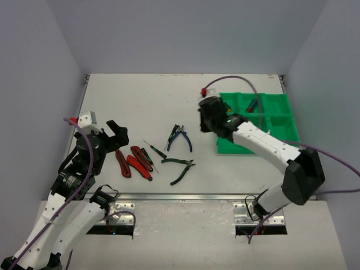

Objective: Sort the tools into containers

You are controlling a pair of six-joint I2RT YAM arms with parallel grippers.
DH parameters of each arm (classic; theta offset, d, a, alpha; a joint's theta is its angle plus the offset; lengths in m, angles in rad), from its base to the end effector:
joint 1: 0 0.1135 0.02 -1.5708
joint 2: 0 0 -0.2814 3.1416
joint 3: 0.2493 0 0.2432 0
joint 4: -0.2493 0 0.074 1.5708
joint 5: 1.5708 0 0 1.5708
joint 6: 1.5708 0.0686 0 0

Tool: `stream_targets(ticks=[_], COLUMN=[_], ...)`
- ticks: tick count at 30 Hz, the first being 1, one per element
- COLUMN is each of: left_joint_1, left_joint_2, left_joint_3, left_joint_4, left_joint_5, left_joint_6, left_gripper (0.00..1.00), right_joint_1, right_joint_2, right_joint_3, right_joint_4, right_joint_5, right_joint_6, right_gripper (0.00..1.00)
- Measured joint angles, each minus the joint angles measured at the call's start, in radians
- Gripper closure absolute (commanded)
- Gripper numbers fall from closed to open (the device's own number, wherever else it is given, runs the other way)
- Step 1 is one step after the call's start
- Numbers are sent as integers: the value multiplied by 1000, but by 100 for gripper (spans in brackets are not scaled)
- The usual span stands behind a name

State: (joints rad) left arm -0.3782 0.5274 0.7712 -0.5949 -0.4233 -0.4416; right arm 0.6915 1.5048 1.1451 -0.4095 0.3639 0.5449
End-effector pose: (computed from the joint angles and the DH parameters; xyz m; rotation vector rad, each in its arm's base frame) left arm 0.1213 -0.0179 0.3233 -0.3401 1.8618 -0.1523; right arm 0.2793 0.1995 0.2714 0.0103 2.2879 0.2182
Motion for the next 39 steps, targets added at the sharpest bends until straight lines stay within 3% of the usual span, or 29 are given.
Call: stream_targets(ticks=[6,11,16,23,31,32,34,39], left_joint_1=[0,0,-1,-3,-3,-3,-3,-3], left_joint_2=[0,2,2,-12,-12,-12,-12,-12], left_joint_3=[0,0,-1,-1,-1,-1,-1,-1], left_joint_4=[1,7,9,11,16,16,16,18], left_joint_5=[7,18,23,24,36,37,43,48], left_joint_6=[0,2,7,11,15,15,16,18], left_gripper=[0,0,0,0,0,0,0,0], right_joint_1=[-495,-773,-820,-837,-854,-857,-862,-868], right_joint_2=[-60,110,366,593,659,659,659,646], right_joint_3=[-34,125,347,605,626,620,610,583], right_joint_4=[-9,-25,-4,-57,-112,-113,-118,-128], right_joint_5=[34,40,93,106,107,107,107,103], right_joint_6=[-70,-117,-151,-219,-232,-231,-231,-229], right_gripper=[94,97,94,92,86,84,66,43])
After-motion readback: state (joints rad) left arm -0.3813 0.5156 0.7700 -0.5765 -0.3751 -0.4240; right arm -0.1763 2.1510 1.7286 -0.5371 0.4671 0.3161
